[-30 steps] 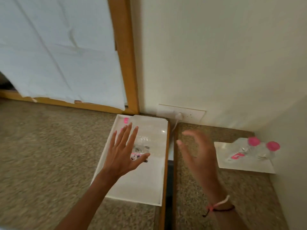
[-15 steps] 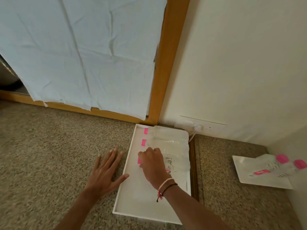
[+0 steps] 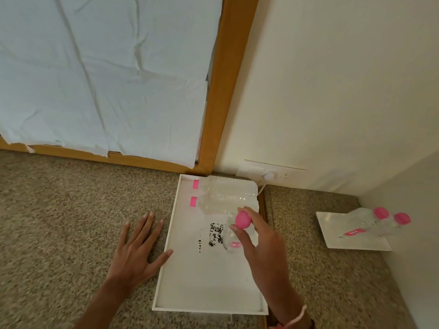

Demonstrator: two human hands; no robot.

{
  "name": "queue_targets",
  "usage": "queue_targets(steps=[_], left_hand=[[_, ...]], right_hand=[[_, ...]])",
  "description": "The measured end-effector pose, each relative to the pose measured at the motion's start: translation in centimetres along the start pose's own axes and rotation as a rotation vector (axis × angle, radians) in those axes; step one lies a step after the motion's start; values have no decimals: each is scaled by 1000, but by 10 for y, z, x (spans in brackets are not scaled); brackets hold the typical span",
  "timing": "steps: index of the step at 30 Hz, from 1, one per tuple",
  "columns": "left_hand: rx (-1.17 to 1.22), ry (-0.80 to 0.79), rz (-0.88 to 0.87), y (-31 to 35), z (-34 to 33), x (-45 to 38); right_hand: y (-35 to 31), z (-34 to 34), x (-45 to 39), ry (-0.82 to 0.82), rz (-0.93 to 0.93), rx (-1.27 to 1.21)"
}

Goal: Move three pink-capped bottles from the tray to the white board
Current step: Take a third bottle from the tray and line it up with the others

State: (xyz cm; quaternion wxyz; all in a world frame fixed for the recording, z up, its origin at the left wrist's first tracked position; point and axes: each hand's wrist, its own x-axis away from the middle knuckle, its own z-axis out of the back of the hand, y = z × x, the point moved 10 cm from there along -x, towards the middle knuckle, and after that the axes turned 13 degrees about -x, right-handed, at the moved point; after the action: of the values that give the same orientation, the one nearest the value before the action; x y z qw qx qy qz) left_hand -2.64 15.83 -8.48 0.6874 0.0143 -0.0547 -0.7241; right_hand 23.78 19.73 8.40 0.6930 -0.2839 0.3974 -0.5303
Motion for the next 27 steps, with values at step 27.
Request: queue_targets(steps=[27], left_hand=[[76, 215, -127, 332, 86, -125]], right_hand=[[49, 307, -62, 260, 273, -256]])
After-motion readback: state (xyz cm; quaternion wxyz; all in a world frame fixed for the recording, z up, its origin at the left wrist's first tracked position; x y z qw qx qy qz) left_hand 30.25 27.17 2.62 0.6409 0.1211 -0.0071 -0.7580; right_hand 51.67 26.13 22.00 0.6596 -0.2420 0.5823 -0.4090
